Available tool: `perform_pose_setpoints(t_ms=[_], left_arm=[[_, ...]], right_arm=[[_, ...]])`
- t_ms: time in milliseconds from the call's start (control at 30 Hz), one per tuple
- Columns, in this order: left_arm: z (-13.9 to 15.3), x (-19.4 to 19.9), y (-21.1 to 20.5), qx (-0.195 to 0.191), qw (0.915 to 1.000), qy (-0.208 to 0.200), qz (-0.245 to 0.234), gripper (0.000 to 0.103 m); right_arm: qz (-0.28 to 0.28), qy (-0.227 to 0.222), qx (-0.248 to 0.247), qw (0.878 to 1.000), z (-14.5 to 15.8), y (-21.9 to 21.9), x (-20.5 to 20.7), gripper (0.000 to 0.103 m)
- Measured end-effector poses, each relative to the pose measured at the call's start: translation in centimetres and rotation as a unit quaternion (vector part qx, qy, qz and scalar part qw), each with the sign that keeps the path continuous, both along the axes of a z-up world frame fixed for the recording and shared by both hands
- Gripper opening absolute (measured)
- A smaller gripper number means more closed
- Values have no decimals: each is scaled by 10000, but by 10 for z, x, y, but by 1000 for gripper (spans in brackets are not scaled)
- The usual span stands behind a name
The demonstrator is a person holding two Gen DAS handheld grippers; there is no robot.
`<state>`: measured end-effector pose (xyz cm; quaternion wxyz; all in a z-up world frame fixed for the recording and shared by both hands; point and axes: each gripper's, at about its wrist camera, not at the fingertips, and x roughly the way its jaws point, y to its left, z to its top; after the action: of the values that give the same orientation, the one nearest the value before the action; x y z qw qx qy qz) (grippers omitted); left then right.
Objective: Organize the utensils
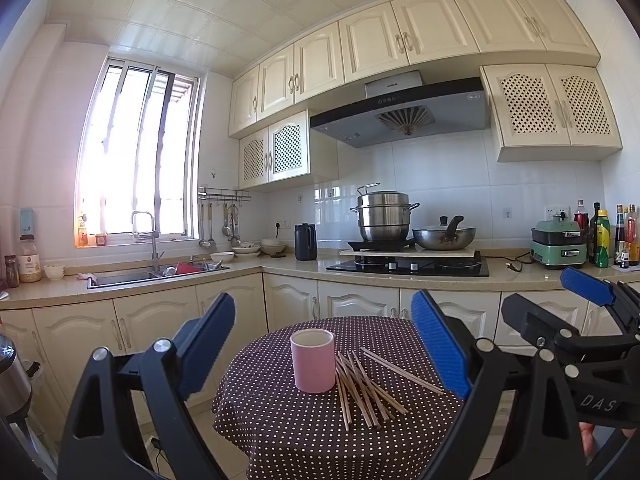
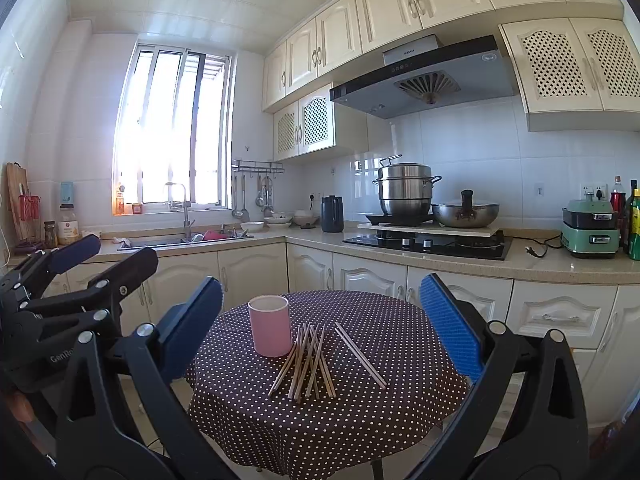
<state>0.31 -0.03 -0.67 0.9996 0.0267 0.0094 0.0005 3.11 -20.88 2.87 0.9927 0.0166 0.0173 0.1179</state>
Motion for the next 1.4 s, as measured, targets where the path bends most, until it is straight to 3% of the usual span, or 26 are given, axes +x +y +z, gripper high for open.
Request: perform_pose_setpoints(t_ms=[1400], left_arm=[[0, 0, 1, 25, 10000, 14, 12, 88]], right_arm=[[-12, 38, -8, 10000, 1, 0, 2, 97]])
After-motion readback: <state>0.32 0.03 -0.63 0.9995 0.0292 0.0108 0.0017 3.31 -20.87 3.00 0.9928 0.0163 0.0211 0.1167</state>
